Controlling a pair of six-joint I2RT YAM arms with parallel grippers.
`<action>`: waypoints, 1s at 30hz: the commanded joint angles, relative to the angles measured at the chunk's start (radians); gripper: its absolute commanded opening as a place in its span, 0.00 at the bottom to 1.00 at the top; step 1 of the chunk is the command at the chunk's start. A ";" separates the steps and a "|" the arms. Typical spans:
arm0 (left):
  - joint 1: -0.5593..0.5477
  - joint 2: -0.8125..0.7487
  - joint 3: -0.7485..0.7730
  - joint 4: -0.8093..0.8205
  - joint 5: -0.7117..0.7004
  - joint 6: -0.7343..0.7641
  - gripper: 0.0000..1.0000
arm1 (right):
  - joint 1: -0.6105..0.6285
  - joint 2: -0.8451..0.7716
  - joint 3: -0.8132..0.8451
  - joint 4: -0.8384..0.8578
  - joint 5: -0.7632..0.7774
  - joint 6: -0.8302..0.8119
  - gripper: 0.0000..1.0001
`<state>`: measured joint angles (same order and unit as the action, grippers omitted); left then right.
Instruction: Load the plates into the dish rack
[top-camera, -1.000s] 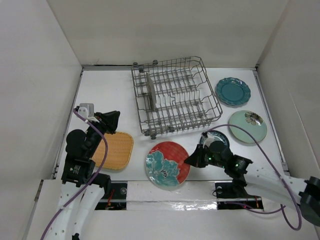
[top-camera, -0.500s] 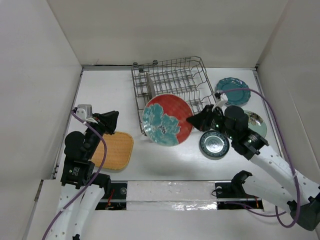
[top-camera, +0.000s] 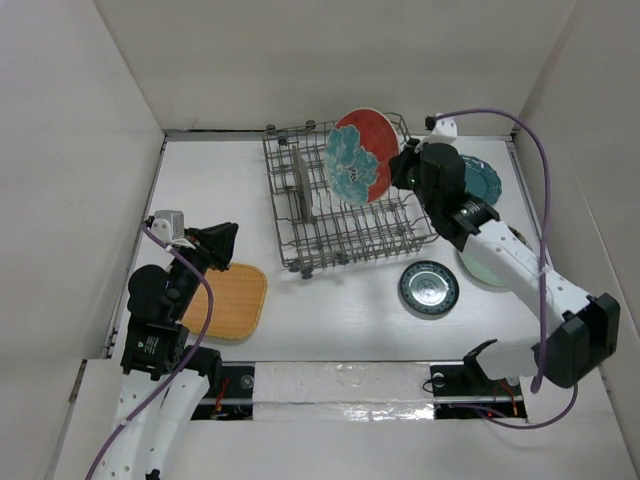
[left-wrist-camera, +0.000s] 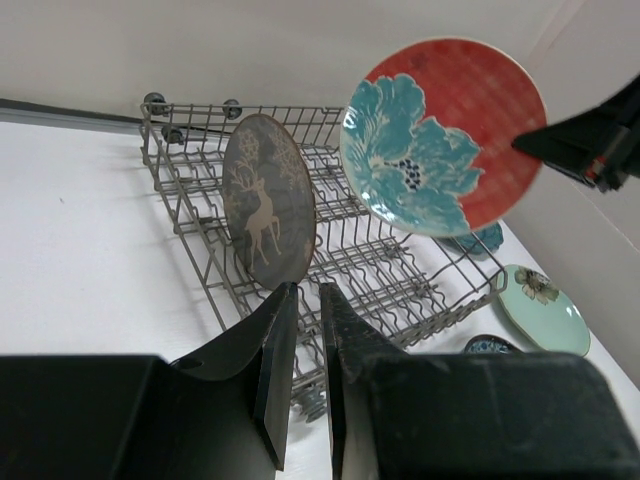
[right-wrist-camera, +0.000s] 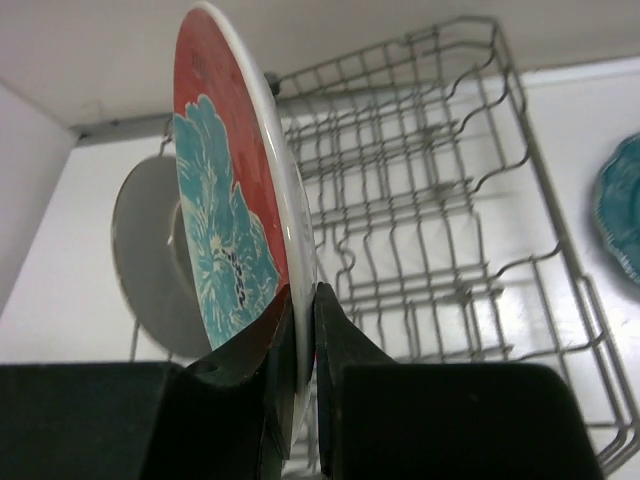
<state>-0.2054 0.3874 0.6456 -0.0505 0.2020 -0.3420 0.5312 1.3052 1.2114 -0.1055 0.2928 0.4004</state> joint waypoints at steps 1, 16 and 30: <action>0.004 -0.016 0.014 0.038 0.011 0.000 0.13 | 0.015 0.055 0.174 0.221 0.161 -0.070 0.00; 0.004 -0.007 0.014 0.037 0.011 0.001 0.14 | 0.173 0.520 0.675 -0.081 0.402 -0.229 0.00; 0.004 -0.015 0.012 0.037 0.016 0.000 0.14 | 0.233 0.658 0.777 -0.168 0.529 -0.229 0.00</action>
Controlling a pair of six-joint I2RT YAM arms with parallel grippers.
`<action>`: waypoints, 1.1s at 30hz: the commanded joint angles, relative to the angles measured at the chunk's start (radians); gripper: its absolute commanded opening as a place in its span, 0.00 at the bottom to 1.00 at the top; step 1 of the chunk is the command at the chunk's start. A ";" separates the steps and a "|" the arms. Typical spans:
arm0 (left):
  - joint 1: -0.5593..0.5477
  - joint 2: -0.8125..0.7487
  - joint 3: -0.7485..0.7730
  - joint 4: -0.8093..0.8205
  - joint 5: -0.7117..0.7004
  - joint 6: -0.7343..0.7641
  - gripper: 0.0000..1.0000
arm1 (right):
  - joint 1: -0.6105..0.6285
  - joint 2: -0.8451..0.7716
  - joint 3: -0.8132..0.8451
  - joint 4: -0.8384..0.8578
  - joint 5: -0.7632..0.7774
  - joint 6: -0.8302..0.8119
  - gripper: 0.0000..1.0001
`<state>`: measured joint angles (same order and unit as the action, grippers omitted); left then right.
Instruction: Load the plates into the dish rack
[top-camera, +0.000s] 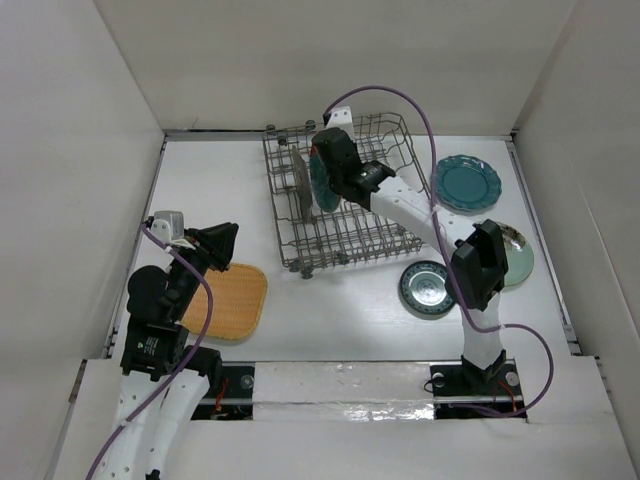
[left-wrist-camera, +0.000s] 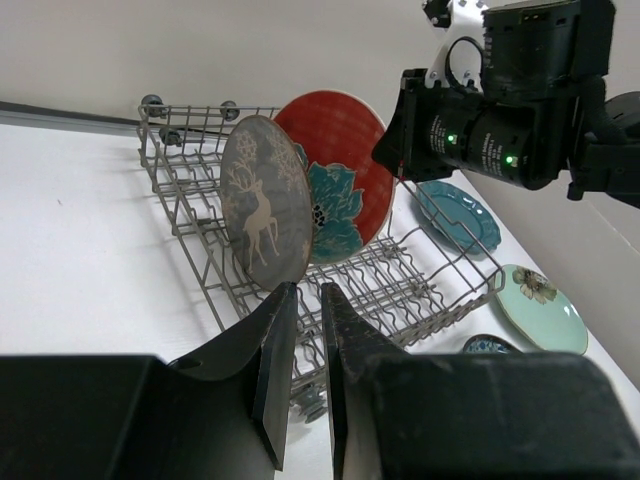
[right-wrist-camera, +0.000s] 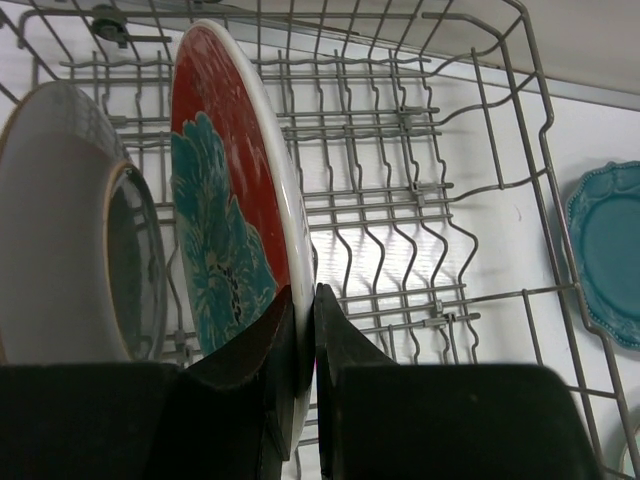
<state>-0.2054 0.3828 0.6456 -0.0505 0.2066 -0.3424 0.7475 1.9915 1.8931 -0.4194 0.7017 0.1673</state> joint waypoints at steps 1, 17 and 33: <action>0.004 -0.009 0.012 0.037 0.011 0.000 0.14 | 0.016 -0.022 0.106 0.143 0.128 0.000 0.00; 0.004 -0.002 0.012 0.041 0.020 0.000 0.14 | 0.128 0.127 0.107 0.163 0.286 -0.025 0.00; 0.004 0.008 0.011 0.040 0.014 0.000 0.14 | 0.147 0.035 0.047 0.215 0.171 0.043 0.44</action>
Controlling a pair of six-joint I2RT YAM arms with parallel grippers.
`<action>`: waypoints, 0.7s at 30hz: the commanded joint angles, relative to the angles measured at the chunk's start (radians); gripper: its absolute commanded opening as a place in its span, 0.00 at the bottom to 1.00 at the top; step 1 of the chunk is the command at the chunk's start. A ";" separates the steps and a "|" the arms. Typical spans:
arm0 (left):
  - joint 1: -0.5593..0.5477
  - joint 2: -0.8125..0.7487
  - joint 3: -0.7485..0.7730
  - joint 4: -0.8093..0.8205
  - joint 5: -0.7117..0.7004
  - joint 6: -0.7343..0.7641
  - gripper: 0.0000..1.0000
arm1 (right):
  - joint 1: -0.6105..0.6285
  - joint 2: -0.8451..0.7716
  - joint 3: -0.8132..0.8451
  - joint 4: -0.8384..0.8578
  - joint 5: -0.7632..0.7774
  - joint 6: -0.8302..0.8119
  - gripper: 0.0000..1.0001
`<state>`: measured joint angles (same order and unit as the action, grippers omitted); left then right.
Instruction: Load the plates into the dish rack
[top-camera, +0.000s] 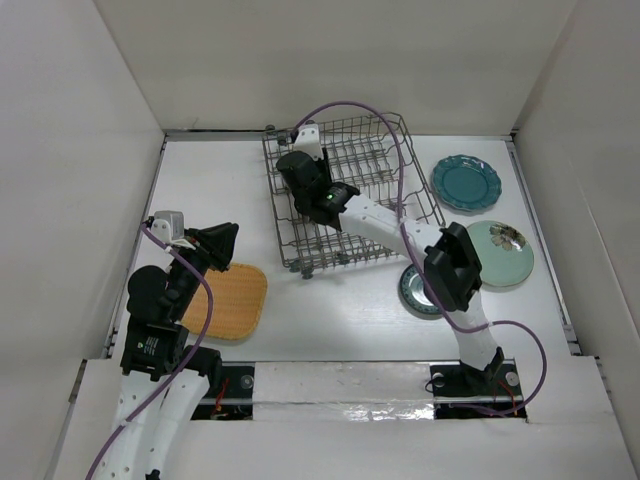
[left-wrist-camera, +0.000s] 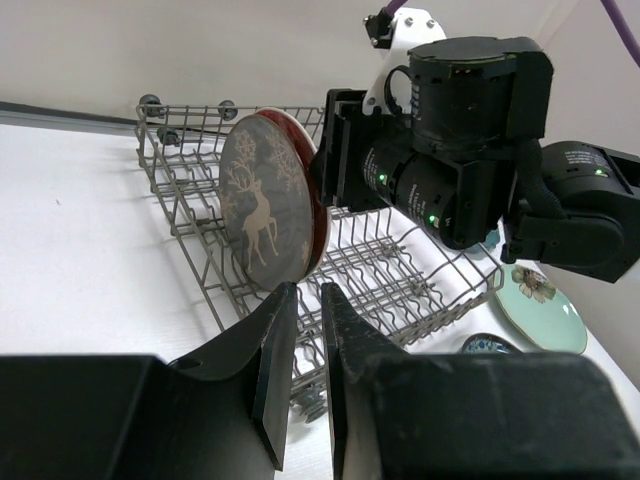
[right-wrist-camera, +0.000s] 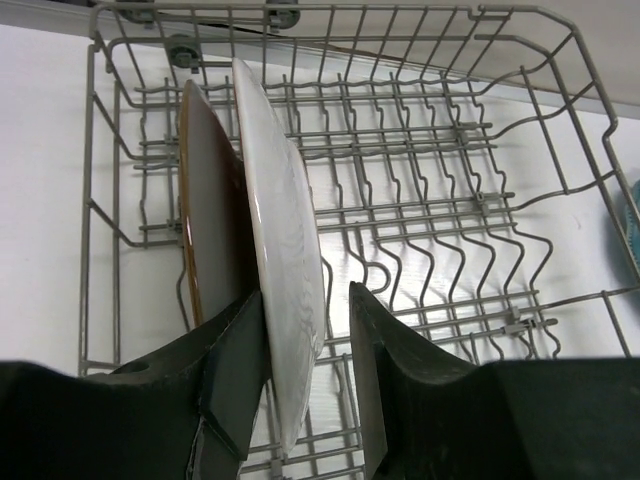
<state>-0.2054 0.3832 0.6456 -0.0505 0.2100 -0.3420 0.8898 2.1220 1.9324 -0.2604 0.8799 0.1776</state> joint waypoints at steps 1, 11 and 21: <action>0.004 0.008 0.012 0.040 0.011 0.001 0.14 | 0.005 -0.121 0.007 0.043 -0.013 0.039 0.47; 0.004 0.005 0.012 0.037 0.008 -0.002 0.14 | 0.035 -0.387 -0.205 0.079 -0.182 0.043 0.70; 0.004 -0.017 0.012 0.035 -0.029 0.000 0.00 | 0.300 -0.611 -0.741 0.421 -0.544 0.311 0.00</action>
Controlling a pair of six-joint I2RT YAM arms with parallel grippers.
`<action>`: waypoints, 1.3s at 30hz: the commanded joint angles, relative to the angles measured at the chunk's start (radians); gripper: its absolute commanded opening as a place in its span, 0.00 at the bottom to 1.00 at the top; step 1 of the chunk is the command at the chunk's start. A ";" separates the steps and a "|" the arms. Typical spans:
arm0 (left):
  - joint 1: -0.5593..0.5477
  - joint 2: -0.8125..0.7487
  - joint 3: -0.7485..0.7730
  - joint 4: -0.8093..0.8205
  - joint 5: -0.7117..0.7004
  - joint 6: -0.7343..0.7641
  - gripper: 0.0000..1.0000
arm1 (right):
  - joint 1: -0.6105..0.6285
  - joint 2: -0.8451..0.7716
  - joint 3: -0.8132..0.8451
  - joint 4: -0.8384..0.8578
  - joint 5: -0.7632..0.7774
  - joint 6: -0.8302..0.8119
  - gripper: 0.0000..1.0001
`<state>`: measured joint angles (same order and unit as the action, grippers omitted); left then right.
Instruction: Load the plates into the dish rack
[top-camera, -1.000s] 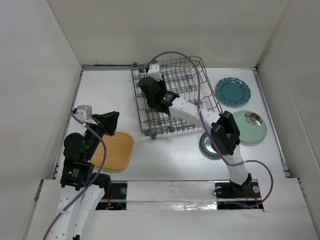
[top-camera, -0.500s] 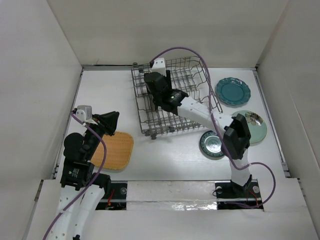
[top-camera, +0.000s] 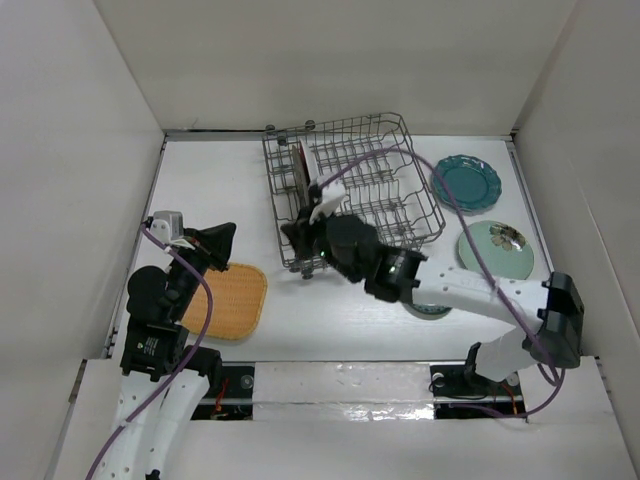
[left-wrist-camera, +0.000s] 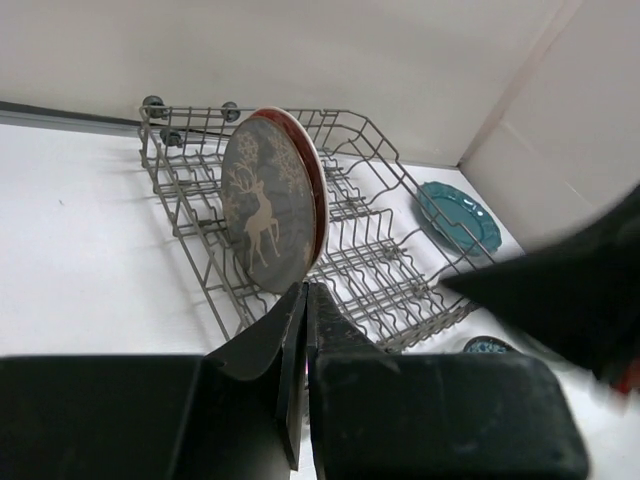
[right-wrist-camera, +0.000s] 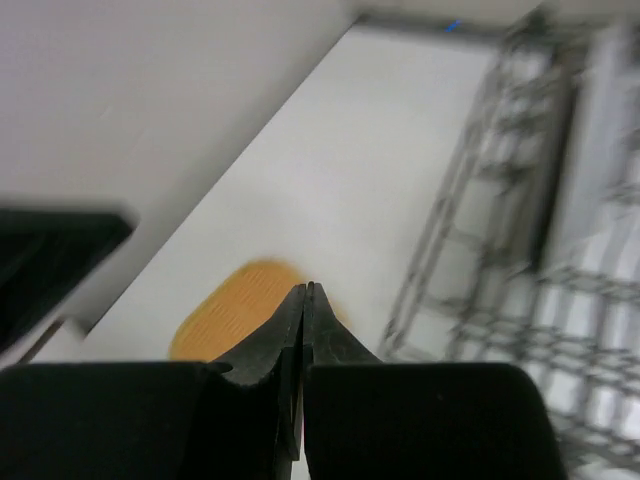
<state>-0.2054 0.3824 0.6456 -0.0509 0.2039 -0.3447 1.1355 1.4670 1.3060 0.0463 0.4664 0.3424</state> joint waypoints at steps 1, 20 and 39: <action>0.004 -0.016 0.014 0.033 -0.029 0.001 0.00 | 0.087 0.065 -0.147 0.185 -0.133 0.240 0.00; 0.014 -0.004 0.009 0.033 -0.046 -0.007 0.01 | 0.178 0.496 -0.309 0.532 -0.112 0.836 0.64; 0.026 -0.028 0.011 0.036 -0.052 -0.010 0.04 | 0.165 0.567 -0.263 0.626 -0.051 0.908 0.00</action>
<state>-0.1890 0.3683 0.6456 -0.0509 0.1562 -0.3500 1.2972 2.1002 1.0454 0.6182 0.3470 1.3087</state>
